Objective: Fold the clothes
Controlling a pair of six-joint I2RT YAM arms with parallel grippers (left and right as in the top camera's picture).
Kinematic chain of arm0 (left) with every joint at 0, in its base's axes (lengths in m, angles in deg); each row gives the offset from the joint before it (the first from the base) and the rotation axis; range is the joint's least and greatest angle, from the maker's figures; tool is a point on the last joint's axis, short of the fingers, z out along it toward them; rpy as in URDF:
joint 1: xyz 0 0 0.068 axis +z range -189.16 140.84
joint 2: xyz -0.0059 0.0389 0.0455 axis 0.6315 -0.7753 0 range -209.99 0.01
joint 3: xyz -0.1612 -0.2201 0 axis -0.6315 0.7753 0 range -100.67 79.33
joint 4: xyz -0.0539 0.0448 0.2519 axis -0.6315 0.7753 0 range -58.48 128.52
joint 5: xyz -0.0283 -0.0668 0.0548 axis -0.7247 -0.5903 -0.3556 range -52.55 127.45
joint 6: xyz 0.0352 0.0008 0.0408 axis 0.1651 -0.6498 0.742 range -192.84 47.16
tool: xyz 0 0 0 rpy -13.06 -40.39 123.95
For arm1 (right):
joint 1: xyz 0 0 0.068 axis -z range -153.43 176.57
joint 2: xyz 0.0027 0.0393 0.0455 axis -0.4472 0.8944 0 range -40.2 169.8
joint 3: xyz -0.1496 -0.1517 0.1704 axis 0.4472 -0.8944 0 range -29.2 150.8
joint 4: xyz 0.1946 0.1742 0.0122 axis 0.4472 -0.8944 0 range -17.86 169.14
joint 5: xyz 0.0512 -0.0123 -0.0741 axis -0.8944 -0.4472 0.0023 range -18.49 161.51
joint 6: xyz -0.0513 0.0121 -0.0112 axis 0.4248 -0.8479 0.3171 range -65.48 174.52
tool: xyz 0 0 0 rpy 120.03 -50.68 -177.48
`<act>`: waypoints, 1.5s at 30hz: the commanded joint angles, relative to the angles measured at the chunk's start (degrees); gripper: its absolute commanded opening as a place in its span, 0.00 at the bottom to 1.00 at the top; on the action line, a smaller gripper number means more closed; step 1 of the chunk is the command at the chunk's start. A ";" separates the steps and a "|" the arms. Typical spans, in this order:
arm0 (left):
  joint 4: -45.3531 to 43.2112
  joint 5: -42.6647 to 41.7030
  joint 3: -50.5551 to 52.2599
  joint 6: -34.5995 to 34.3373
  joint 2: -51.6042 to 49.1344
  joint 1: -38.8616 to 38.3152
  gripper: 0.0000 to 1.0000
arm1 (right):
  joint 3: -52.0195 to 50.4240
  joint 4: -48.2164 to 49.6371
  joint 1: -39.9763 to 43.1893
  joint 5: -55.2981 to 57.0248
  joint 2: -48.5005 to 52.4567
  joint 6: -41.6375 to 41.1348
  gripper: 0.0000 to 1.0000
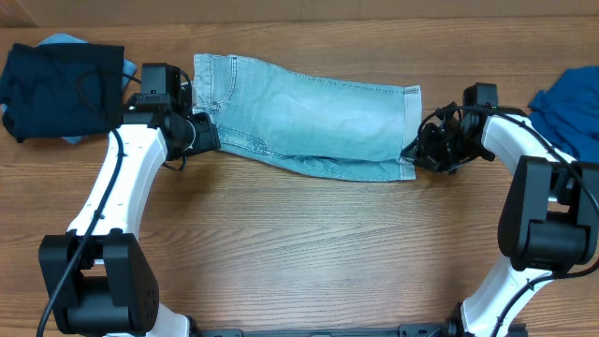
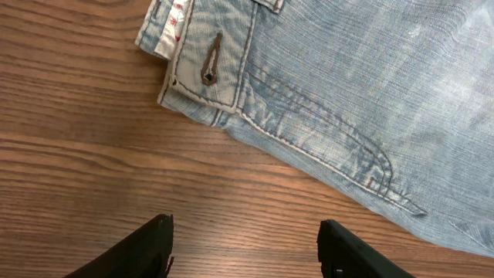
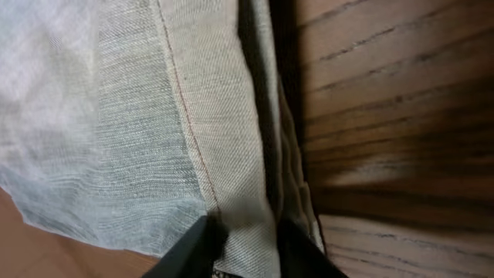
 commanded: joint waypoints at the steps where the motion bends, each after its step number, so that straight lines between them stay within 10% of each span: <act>1: -0.02 -0.59 -0.85 0.96 -0.35 -0.31 0.64 | -0.22 -1.33 0.02 -0.90 -2.27 -0.02 0.27; 21: 0.17 3.65 -0.83 2.47 -0.57 -0.11 0.64 | -0.24 -10.75 0.02 7.32 -7.87 1.33 0.27; 24: -0.22 2.40 -0.81 2.51 -1.05 -0.24 0.67 | -0.26 -8.66 -0.02 7.32 -7.87 1.31 0.67; 27: -0.44 0.00 -0.81 2.91 -2.54 -0.22 0.67 | -0.33 -6.36 -0.04 7.30 -7.69 1.22 0.73; 45: -5.86 -2.14 -0.83 2.86 -14.45 0.37 0.65 | -0.96 -3.78 -1.95 3.43 -3.50 1.01 0.64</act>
